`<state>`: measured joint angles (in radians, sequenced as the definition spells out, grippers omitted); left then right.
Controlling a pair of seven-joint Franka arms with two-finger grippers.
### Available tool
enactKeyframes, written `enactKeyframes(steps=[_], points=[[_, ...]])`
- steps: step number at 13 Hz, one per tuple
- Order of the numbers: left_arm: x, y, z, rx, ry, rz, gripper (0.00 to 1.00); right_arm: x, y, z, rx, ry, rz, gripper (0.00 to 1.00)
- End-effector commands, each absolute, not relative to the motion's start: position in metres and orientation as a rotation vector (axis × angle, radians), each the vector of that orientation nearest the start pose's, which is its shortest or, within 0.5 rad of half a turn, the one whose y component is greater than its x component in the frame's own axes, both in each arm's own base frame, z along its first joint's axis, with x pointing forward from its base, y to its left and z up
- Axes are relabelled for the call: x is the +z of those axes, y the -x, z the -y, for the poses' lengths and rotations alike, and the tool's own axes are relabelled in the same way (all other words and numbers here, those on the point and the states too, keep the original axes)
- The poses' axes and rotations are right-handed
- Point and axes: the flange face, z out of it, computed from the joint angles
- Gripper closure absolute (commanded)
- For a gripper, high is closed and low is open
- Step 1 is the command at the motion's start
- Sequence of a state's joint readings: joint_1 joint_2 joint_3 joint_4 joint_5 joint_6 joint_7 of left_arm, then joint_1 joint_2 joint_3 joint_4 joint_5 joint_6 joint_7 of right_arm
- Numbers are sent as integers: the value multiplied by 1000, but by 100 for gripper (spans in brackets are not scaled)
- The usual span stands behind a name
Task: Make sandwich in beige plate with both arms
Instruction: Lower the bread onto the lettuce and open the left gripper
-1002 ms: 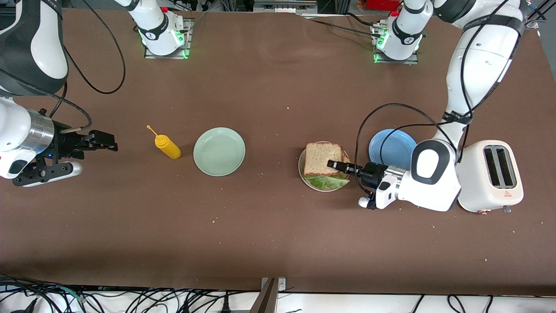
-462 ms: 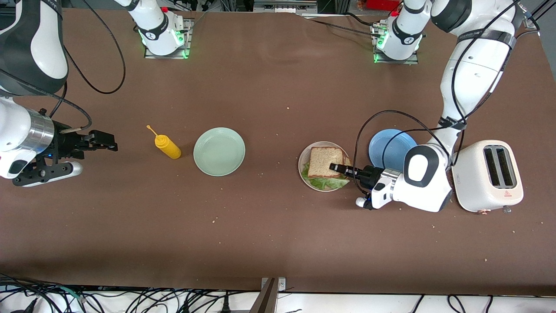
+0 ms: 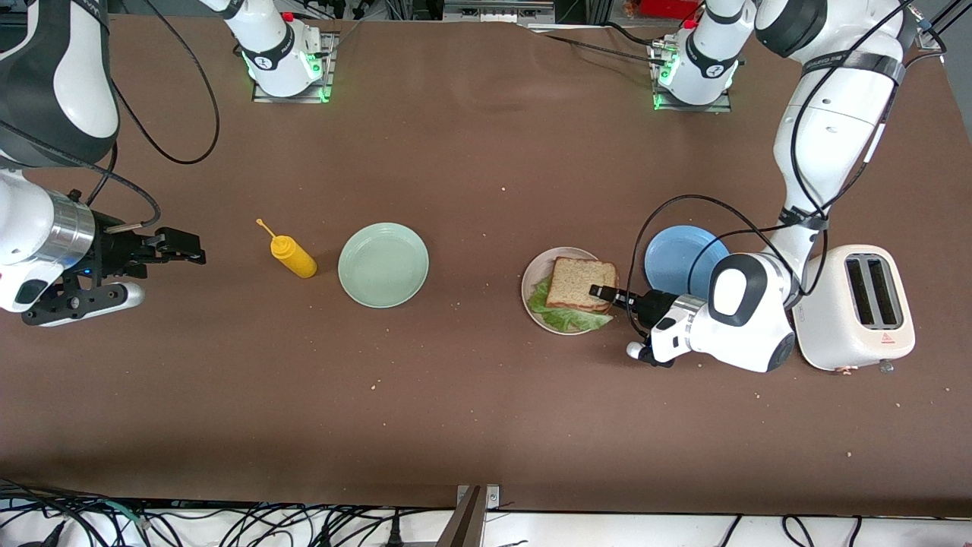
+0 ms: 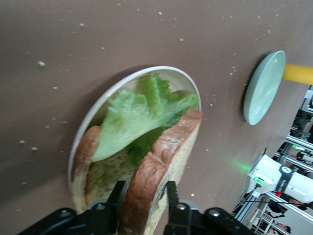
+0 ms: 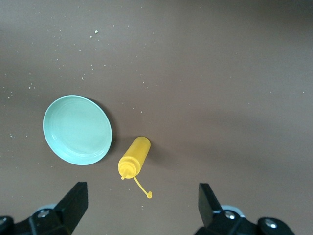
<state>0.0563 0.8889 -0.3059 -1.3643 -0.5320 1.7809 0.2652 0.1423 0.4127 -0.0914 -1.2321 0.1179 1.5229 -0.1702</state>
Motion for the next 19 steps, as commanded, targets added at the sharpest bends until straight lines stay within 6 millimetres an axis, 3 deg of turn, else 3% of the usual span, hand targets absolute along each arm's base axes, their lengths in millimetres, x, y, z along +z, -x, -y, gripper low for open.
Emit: enactKeyframes(steps=[1, 5, 9, 16, 19], points=[[207, -672, 166, -504, -2364, 309, 0, 530, -658, -58, 177, 3024, 363, 0], [234, -674, 161, -492, -2442, 376, 0, 529, -657, -58, 188, 3023, 363, 0], [286, -671, 154, -500, -2512, 443, 0, 530, -657, -58, 186, 3023, 363, 0], [424, -661, 136, -357, -2808, 463, 0, 530, -659, -53, 174, 3054, 336, 0], [471, -654, 128, -252, -2905, 502, 0, 528, -659, -52, 154, 3098, 343, 1]])
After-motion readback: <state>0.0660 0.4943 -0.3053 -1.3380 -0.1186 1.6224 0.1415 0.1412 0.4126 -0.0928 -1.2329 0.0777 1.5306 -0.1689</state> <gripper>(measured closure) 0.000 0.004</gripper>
